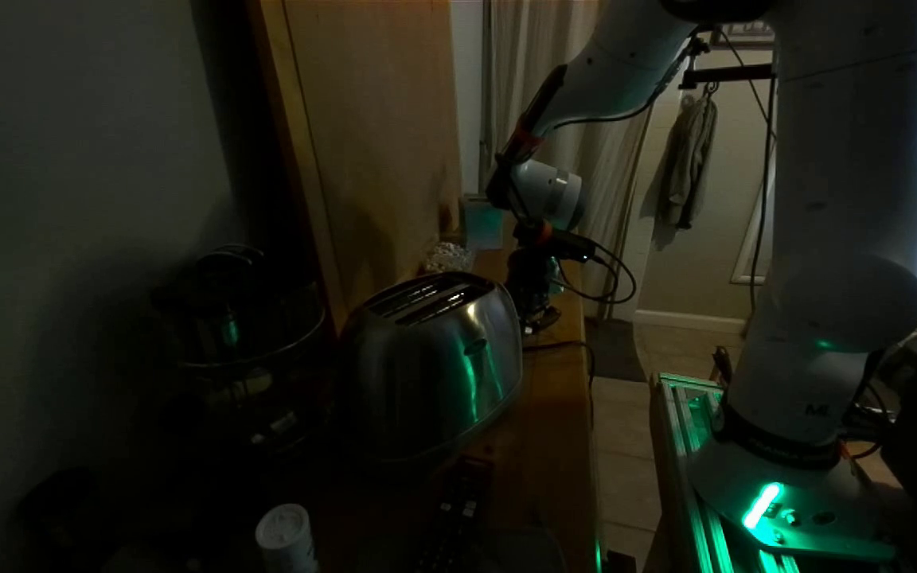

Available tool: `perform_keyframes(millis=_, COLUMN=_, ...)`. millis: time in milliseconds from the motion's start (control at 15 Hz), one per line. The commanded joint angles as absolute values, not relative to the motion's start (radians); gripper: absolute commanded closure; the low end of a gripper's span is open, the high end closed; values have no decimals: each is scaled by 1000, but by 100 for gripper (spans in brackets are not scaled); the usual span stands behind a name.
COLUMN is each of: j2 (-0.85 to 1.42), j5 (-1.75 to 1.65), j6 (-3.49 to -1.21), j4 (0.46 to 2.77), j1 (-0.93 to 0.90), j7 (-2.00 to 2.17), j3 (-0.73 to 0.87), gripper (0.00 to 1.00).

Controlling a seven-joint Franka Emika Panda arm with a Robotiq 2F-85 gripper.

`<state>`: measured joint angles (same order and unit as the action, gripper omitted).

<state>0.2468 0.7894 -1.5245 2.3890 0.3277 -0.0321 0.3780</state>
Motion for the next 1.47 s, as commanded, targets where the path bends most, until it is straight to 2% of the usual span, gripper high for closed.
perform_keyframes(millis=0, j2=266, j5=853, j6=-1499, j4=2375, j1=347, j7=-18, j3=362, gripper=100)
perform_keyframes(millis=1400, j2=276, j5=886, j6=-1484, j4=2383, j1=360, j7=-6, j3=367, gripper=100)
